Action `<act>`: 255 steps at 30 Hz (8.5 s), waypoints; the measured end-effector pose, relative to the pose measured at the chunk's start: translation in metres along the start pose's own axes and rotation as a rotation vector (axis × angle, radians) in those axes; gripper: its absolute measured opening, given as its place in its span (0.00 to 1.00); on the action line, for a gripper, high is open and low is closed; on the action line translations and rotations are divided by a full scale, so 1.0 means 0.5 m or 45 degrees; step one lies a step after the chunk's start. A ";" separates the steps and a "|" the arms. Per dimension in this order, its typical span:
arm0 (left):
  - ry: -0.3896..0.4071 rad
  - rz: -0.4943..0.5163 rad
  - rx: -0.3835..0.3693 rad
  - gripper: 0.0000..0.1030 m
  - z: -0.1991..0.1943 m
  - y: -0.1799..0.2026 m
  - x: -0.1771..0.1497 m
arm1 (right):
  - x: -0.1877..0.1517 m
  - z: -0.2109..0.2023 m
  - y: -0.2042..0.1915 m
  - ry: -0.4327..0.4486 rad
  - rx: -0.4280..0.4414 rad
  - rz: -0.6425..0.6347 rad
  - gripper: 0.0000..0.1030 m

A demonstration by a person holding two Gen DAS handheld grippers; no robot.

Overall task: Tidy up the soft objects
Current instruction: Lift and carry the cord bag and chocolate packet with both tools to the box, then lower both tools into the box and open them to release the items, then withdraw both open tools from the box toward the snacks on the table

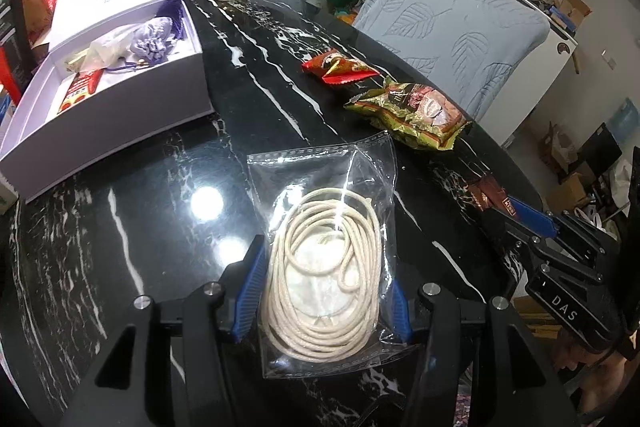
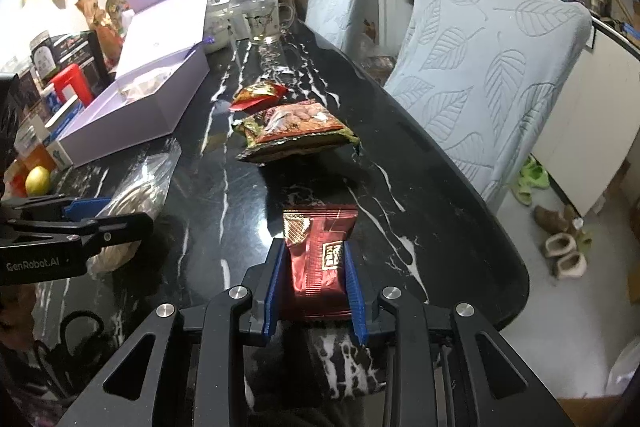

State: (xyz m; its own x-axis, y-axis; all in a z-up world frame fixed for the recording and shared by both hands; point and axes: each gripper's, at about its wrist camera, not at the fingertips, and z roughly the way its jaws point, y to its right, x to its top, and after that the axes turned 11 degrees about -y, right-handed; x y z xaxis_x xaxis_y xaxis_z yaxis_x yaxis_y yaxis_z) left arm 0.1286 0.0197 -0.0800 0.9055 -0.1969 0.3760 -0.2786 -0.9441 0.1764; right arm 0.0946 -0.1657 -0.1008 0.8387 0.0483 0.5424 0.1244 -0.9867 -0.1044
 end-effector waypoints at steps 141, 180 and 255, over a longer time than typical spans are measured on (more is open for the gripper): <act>0.046 -0.397 0.641 0.54 0.027 -0.490 0.378 | 0.573 0.310 -0.437 -0.063 0.466 -0.489 0.28; 0.098 -0.423 0.521 0.74 -0.018 -0.478 0.371 | 0.585 0.310 -0.415 -0.132 0.477 -0.442 0.39; 0.529 -0.035 0.270 0.97 -0.312 -0.068 0.120 | 0.256 -0.218 -0.198 0.365 0.243 -0.378 0.79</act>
State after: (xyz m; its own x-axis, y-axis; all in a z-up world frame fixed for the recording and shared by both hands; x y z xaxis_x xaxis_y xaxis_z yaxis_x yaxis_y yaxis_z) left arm 0.1422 0.0810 0.0785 0.6944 -0.0894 0.7140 -0.1457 -0.9892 0.0177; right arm 0.1319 -0.0790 0.0697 0.5746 0.2530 0.7783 0.4552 -0.8891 -0.0470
